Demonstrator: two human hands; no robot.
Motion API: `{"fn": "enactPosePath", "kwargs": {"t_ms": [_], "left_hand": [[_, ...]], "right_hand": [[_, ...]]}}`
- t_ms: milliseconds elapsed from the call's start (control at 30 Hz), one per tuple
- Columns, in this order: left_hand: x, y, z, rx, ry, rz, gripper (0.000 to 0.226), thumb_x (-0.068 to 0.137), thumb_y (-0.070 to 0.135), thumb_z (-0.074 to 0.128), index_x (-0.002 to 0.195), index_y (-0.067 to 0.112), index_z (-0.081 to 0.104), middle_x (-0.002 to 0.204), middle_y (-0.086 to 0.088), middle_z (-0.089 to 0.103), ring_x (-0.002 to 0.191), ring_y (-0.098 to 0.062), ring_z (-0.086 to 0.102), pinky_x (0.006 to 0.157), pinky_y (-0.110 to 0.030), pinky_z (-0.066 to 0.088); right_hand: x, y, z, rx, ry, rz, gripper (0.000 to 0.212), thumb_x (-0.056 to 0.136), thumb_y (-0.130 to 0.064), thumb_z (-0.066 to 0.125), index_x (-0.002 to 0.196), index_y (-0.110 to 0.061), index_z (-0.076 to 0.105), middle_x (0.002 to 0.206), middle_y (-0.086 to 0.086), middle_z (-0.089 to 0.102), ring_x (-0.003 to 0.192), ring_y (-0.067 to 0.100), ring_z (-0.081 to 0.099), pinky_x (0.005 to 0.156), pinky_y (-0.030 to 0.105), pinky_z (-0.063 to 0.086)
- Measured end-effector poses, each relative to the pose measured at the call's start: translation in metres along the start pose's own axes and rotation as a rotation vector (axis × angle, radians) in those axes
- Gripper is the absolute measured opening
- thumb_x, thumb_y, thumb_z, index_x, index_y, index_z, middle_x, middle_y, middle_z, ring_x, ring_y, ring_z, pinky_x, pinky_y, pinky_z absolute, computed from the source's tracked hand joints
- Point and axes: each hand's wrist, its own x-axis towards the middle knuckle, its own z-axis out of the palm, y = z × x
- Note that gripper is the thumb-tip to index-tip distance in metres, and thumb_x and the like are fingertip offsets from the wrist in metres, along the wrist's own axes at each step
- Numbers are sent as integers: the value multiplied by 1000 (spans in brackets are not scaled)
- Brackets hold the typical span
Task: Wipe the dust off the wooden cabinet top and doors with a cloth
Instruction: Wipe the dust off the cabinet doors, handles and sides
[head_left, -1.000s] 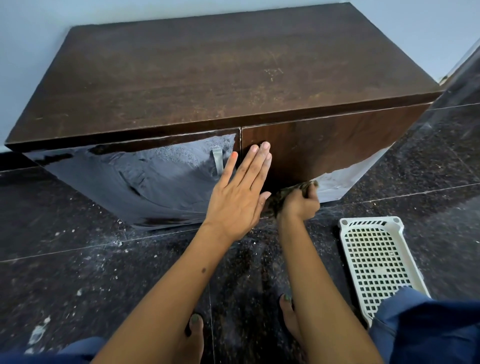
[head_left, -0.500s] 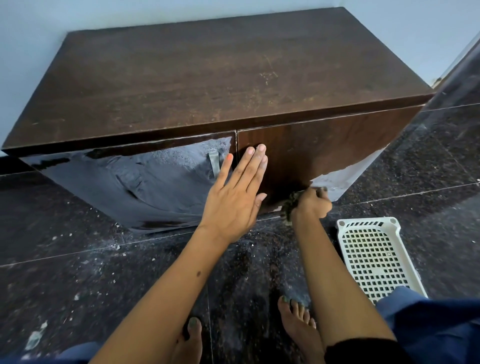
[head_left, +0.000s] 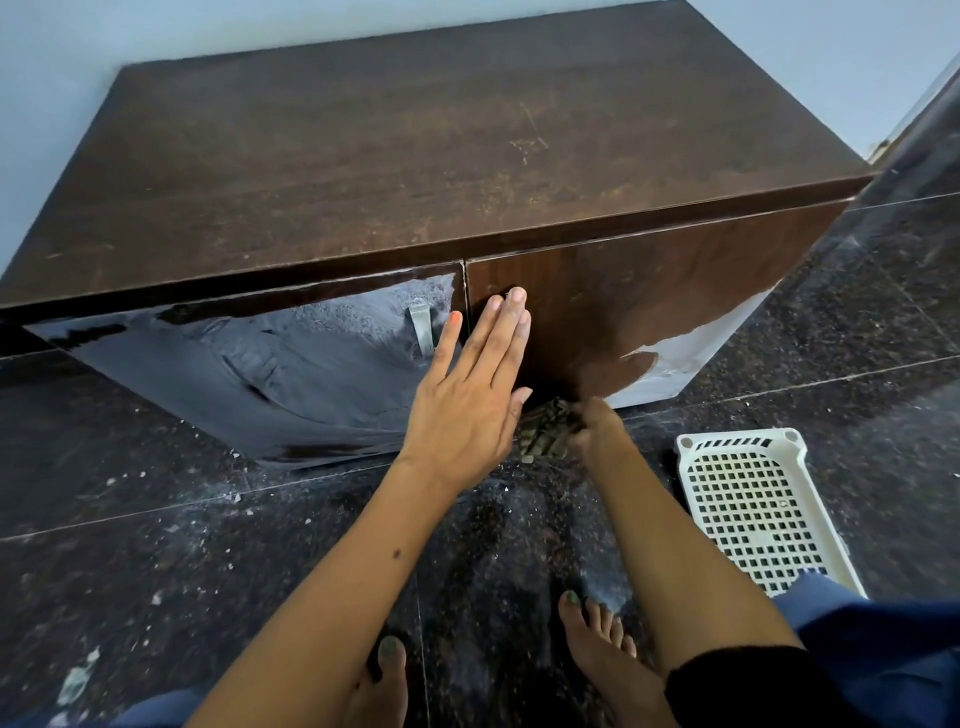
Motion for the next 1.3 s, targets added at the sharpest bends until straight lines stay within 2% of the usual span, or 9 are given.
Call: {"fn": "enactPosePath", "kwargs": {"t_ms": [100, 200, 367, 533, 667, 867, 1067, 1167, 1300], "left_hand": [[0, 0, 0, 9, 4, 6, 60, 97, 32, 31, 148, 3, 17, 157, -11, 11, 145, -23, 10, 117, -43, -5], [0, 0, 0, -2, 6, 1, 60, 97, 32, 31, 148, 3, 16, 157, -11, 9, 146, -23, 8, 117, -43, -4], [0, 2, 1, -1, 2, -13, 60, 98, 33, 29, 148, 3, 15, 157, -11, 8, 146, -24, 8, 118, -44, -2], [0, 2, 0, 14, -6, -12, 60, 98, 33, 28, 149, 3, 14, 158, -11, 8, 146, -23, 8, 118, -44, -3], [-1, 0, -3, 16, -11, -7, 60, 98, 33, 30, 149, 4, 15, 158, -10, 9, 146, -23, 8, 117, -44, -5], [-1, 4, -3, -21, -17, -25, 61, 98, 33, 29, 149, 4, 15, 158, -10, 6, 146, -23, 5, 118, -44, -2], [0, 4, -4, 1, -20, -29, 60, 98, 34, 25, 149, 3, 14, 158, -11, 7, 146, -23, 6, 118, -43, -3], [0, 6, -6, 19, -16, -35, 60, 98, 34, 24, 148, 2, 16, 157, -12, 9, 145, -24, 8, 118, -43, -2], [0, 12, -4, 18, -3, -45, 61, 98, 35, 22, 148, 1, 15, 157, -14, 9, 145, -26, 8, 118, -43, 1]], "right_hand": [[0, -15, -8, 89, 198, -115, 18, 90, -13, 52, 102, 0, 56, 119, 12, 61, 100, 27, 60, 93, 38, 49], [0, -17, -8, 162, 226, -272, 39, 91, -5, 43, 128, -11, 56, 122, 8, 60, 94, 22, 58, 83, 28, 47], [-9, 18, 15, 35, 21, -35, 29, 95, -4, 34, 121, 4, 46, 126, 22, 53, 112, 39, 54, 97, 52, 45], [-12, 34, 25, 47, -206, 169, 39, 100, -21, 35, 133, -3, 48, 132, 19, 53, 120, 33, 52, 96, 49, 45], [8, 3, -10, 68, -5, 25, 34, 93, -8, 46, 126, -1, 40, 129, 23, 51, 108, 37, 55, 96, 57, 43], [27, -16, -24, -75, 23, -136, 32, 100, -16, 33, 129, -11, 45, 138, 11, 48, 105, 18, 56, 78, 22, 54], [11, 34, 11, -111, -220, 50, 40, 101, -25, 35, 134, -4, 45, 129, 20, 54, 115, 34, 55, 97, 51, 46], [-2, 20, 11, -2, -85, 33, 34, 98, -16, 39, 127, 1, 44, 127, 20, 53, 113, 36, 54, 97, 53, 45], [-20, -34, -11, 166, 155, -180, 29, 98, -12, 35, 122, -1, 48, 131, 20, 52, 109, 33, 55, 78, 20, 49]]}}
